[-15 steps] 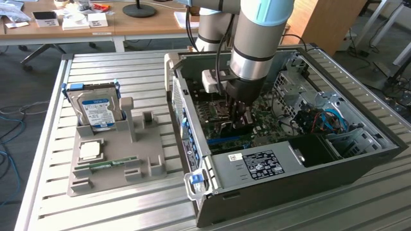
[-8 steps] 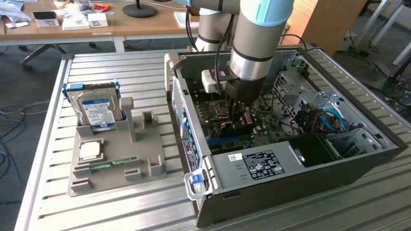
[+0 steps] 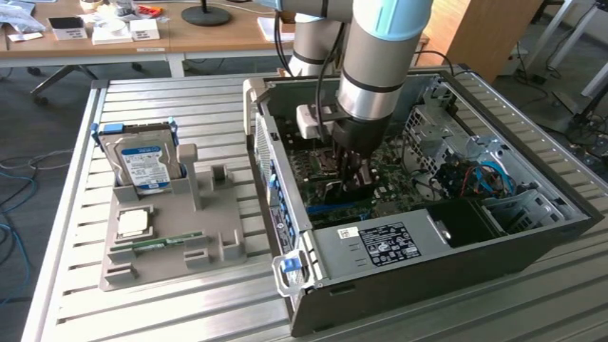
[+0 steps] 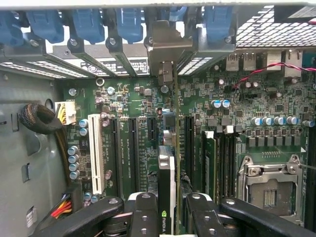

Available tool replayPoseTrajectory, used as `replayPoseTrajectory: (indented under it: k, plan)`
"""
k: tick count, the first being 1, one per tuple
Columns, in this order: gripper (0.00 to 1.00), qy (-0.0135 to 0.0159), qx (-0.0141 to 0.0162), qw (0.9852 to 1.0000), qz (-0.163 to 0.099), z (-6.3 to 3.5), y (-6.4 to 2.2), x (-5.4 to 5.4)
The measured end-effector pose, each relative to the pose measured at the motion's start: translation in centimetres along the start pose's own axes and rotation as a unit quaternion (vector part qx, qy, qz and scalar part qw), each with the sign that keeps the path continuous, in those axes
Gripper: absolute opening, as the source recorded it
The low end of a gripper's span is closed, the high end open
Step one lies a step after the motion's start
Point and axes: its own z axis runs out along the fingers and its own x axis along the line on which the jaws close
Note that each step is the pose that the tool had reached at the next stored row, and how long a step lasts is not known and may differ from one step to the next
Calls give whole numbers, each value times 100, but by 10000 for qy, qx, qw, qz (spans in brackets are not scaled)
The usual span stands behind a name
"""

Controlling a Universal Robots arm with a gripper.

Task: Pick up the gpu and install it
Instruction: 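Insert the gpu into the slot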

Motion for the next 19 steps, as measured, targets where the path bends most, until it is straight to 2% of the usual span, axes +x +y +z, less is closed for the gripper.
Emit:
replayPoseTrajectory:
  k: [19]
  plan:
    - [27,2,1,10000,74,11,-31,-2]
